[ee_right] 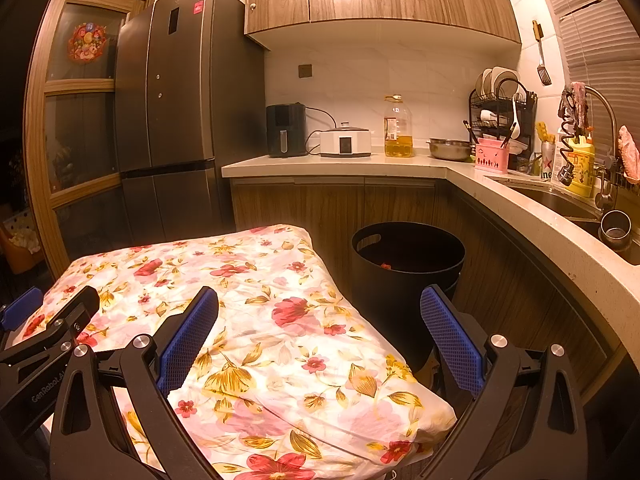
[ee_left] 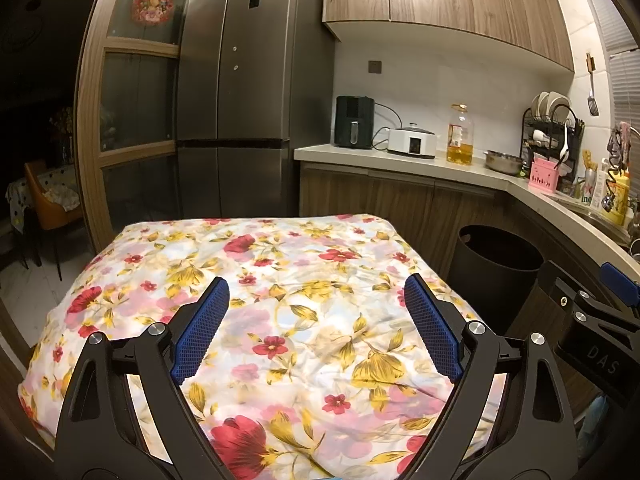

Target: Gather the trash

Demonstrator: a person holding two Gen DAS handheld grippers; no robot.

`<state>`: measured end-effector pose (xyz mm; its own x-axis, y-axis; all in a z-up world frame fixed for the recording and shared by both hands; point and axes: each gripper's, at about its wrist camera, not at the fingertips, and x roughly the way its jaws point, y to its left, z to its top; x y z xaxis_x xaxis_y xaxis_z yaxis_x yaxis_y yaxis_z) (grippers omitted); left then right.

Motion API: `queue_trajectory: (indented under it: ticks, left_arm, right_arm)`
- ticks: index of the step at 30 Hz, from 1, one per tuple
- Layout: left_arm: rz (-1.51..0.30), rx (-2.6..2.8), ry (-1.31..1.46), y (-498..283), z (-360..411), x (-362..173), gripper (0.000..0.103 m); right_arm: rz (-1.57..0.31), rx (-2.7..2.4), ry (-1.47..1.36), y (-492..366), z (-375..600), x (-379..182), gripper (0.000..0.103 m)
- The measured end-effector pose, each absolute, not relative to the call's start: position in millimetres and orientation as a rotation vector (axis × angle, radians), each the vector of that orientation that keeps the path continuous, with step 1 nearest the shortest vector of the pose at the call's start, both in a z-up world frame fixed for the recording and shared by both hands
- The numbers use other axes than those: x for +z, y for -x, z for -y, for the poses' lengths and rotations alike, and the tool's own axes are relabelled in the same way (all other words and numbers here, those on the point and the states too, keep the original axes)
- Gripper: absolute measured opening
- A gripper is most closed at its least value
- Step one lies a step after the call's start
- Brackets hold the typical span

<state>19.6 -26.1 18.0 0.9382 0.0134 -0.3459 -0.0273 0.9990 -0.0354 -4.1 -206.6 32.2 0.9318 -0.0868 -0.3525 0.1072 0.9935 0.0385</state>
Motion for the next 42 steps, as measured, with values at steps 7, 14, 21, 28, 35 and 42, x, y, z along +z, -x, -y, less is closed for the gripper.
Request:
queue_trajectory:
  ticks: [7,14,21,28,35,42]
  left_arm:
    - [-0.351,0.019,0.041,-18.7,26.3,17.9,0.087]
    - [-0.349,0.021,0.039,-17.4,26.9,17.6,0.087]
    - [-0.349,0.025,0.039,-15.7,27.2,17.0,0.088]
    - [-0.348,0.026,0.039,-15.4,27.1,16.8,0.088]
    - [-0.345,0.026,0.037,-15.2,26.9,16.9,0.09]
    - [-0.34,0.032,0.044,-11.9,27.2,18.9,0.091]
  right_arm:
    - [-0.358,-0.099,-0.058,4.4,207.7,32.0,0.097]
    - [-0.357,-0.099,-0.059,4.7,207.7,31.9,0.097]
    - [-0.359,-0.098,-0.062,5.9,207.0,31.4,0.097]
    - [-0.359,-0.098,-0.064,6.1,207.8,31.1,0.097]
    - [-0.358,-0.098,-0.064,6.2,207.4,31.0,0.097]
    - [-0.357,-0.098,-0.065,6.6,206.6,30.7,0.097]
